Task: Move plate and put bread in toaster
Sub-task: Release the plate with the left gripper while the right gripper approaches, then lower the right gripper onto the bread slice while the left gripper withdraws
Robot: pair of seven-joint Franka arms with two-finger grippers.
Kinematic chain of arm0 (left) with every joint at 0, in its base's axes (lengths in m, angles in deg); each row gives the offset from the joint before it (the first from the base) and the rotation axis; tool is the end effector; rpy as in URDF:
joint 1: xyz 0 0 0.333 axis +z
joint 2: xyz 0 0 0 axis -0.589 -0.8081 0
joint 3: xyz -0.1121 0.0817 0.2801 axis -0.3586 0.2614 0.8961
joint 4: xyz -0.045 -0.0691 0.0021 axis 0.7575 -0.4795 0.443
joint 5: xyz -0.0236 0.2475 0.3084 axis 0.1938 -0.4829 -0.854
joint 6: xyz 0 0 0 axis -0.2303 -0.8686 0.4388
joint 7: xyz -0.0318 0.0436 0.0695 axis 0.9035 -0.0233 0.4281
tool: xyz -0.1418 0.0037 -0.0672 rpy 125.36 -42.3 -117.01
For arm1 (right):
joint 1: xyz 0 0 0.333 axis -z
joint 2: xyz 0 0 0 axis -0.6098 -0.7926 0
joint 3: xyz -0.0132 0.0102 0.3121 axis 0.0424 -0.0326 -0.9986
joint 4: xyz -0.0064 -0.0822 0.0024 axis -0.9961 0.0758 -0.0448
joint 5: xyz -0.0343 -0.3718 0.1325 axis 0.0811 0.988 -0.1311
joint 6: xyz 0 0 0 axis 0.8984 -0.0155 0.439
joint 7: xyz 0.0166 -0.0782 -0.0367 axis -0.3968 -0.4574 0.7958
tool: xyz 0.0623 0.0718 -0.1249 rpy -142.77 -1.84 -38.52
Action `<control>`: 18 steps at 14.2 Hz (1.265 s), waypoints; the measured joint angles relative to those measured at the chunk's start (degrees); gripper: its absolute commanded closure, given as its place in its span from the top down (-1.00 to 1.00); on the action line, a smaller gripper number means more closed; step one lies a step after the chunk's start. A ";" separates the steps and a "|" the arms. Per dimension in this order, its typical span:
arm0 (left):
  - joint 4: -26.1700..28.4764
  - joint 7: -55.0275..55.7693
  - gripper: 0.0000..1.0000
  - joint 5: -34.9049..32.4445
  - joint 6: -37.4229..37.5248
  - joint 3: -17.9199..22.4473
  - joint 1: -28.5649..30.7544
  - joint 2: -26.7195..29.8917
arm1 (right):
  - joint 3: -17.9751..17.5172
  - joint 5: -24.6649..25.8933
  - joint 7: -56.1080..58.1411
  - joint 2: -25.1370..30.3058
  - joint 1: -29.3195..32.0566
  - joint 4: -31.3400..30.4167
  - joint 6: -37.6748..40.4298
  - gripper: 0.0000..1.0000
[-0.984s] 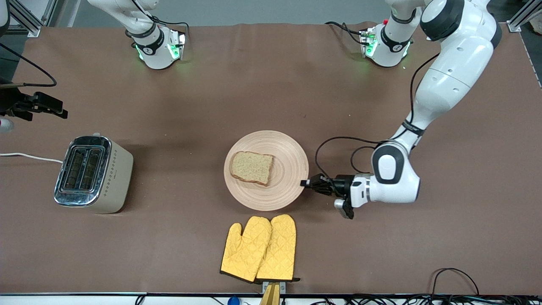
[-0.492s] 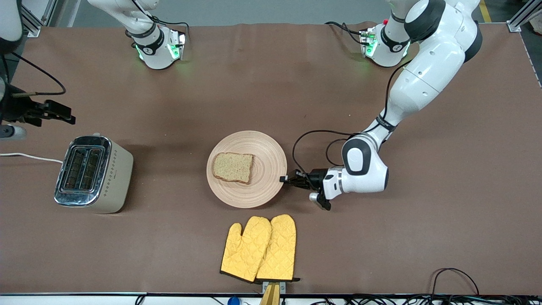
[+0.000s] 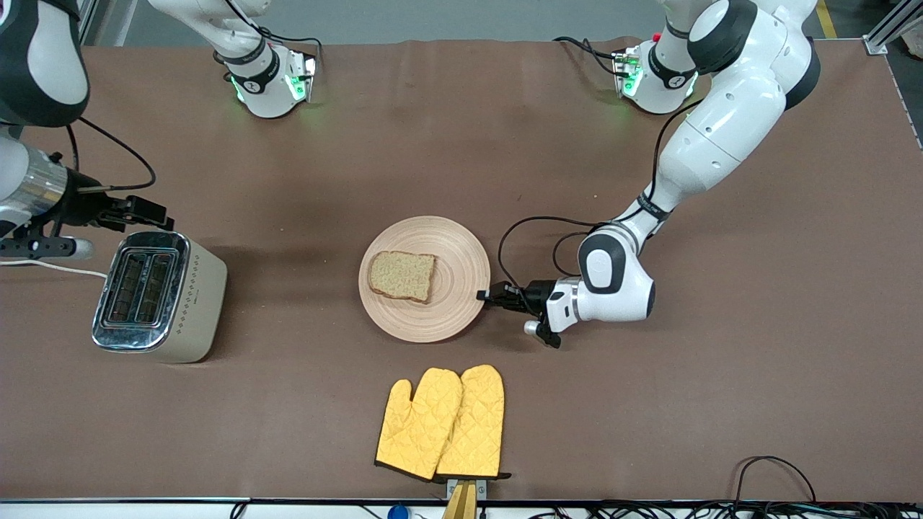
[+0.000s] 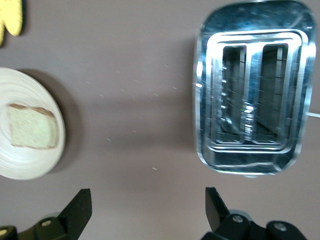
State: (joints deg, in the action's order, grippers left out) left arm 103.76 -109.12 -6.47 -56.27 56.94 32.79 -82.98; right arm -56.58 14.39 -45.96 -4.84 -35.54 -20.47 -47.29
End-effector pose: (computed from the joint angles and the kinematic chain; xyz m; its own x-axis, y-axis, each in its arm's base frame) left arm 0.6026 -0.3866 0.1000 0.9824 -0.1839 0.0325 -0.1160 -0.4641 0.8782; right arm 0.5617 -0.0001 0.4502 0.9941 -0.0604 -0.0904 -0.0740 -0.9850 -0.1560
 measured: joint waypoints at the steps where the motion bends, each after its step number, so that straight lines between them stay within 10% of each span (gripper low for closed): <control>1: -0.03 0.66 1.00 0.04 0.00 -0.09 0.35 0.07 | -0.05 -1.85 -0.68 -0.08 -0.52 -0.60 -1.22 1.00; 7: -1.05 13.49 1.00 -4.07 -0.01 2.27 2.81 6.90 | -0.28 -5.17 -9.16 -3.35 -7.33 -3.10 -10.94 1.00; 18: -1.02 41.73 1.00 -43.21 13.23 2.99 13.32 22.58 | -0.36 -5.19 -25.62 -20.46 -24.44 -3.33 -29.35 1.00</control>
State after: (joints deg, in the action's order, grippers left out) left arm 102.74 -67.39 -49.68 -43.04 59.93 46.11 -60.41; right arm -56.94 9.20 -71.58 -25.30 -59.98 -23.79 -76.64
